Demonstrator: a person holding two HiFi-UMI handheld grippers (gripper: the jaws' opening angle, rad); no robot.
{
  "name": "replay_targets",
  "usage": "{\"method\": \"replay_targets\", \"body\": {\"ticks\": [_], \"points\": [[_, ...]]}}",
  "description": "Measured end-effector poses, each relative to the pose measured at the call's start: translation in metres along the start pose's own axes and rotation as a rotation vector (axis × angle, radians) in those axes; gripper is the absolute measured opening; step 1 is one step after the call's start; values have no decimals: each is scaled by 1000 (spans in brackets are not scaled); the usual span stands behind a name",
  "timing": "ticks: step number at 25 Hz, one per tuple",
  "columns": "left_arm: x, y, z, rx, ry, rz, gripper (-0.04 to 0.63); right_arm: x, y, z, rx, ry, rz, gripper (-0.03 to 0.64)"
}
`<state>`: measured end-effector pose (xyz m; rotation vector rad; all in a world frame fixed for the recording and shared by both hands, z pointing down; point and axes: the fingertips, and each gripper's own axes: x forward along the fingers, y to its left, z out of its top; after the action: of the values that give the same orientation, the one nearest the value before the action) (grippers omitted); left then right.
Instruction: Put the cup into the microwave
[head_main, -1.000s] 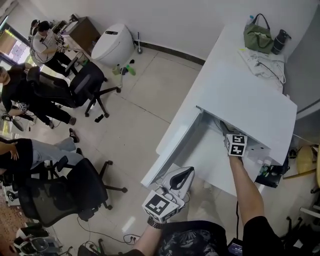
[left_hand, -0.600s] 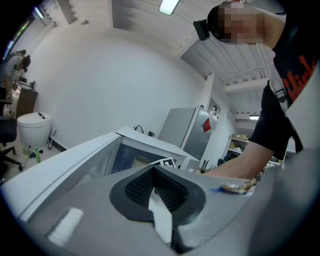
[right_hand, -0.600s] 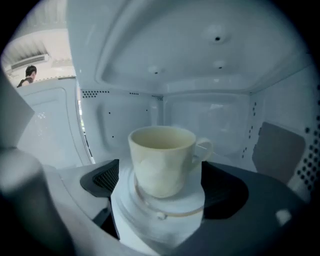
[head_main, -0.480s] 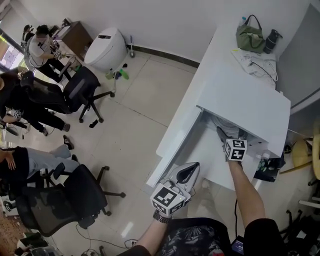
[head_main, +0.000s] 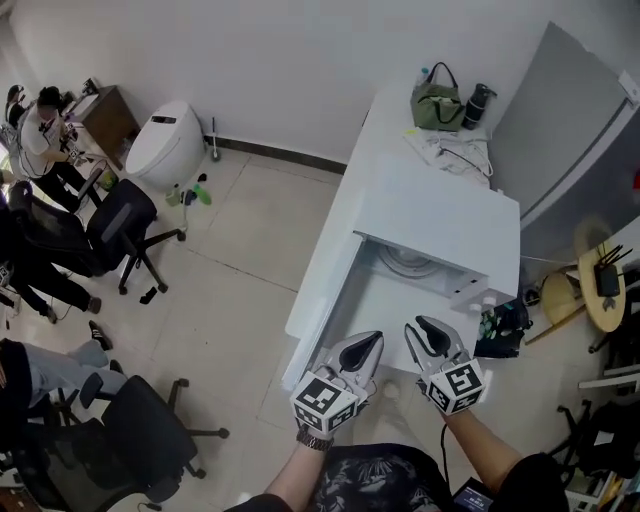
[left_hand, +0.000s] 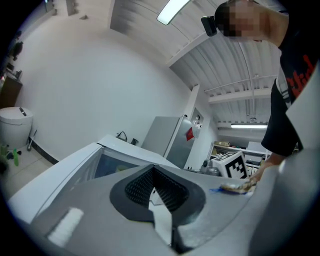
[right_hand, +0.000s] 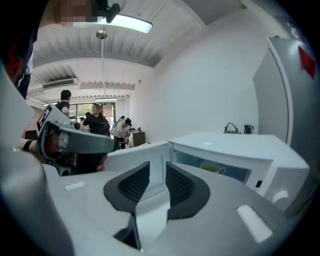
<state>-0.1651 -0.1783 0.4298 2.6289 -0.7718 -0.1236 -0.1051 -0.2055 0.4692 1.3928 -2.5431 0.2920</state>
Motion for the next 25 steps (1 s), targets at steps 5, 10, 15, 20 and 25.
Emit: {"method": "replay_targets", "body": {"ticks": [5, 10, 15, 20, 25], "points": [[-5, -25, 25, 6, -46, -37, 0, -35, 13, 57, -81, -101, -83, 37], [-14, -73, 49, 84, -62, -55, 0, -84, 31, 87, -75, -178, -103, 0], [-43, -138, 39, 158, -46, -97, 0, -150, 58, 72, -41, -230, -121, 0], [-63, -205, 0, 215, 1, -146, 0, -223, 76, 40, -8, -246, -120, 0], [-99, -265, -19, 253, -2, -247, 0, -269, 108, 23, 21, -250, -117, 0]]}}
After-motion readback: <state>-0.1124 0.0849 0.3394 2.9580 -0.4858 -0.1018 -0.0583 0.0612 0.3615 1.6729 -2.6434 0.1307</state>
